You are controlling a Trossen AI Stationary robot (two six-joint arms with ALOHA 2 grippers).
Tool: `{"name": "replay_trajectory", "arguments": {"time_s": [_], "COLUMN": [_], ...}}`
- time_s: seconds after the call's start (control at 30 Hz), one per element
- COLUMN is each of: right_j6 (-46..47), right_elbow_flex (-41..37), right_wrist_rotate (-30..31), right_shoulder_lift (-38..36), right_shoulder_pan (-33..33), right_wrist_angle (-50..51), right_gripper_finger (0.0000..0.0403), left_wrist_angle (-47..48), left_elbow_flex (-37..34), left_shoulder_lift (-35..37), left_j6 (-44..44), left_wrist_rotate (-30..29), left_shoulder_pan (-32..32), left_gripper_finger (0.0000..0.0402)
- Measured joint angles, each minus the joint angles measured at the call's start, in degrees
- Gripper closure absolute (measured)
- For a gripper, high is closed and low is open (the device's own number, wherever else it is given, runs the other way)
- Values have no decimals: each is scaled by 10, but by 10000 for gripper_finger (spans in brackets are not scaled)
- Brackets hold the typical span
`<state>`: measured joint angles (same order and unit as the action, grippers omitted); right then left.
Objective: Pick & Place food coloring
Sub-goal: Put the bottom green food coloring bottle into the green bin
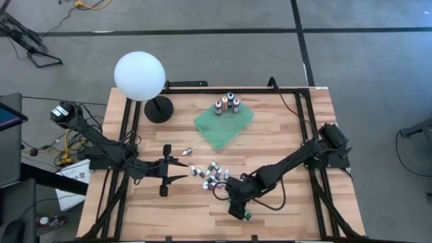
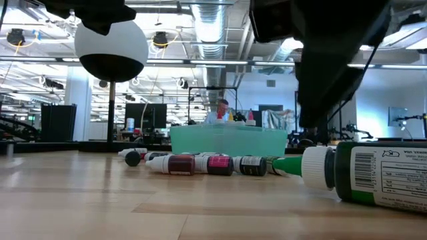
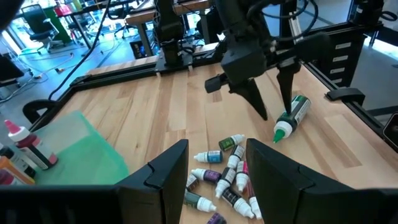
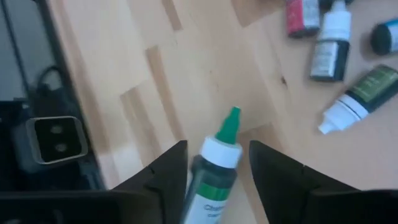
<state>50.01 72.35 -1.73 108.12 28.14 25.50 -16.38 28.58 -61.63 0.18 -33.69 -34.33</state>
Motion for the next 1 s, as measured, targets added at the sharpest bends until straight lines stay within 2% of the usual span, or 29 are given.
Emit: {"name": "replay_trajectory", "arguments": {"time_s": [0.23,1.0], "right_j6": [-3,-38], "right_elbow_flex": [0,0], "right_wrist_rotate": [20,35], "right_shoulder_lift": [5,19], "right_shoulder_pan": [3,15], "right_wrist_angle": [2,-20], "right_gripper_finger": [214,216], "left_wrist_angle": [-1,-1], "left_elbow_flex": [0,0], "left_shoulder_lift": [0,0], "left_j6": [-4,-11], "left_wrist_rotate": [0,0], "left_shoulder_pan": [0,0], "left_gripper_finger": [246,246]}}
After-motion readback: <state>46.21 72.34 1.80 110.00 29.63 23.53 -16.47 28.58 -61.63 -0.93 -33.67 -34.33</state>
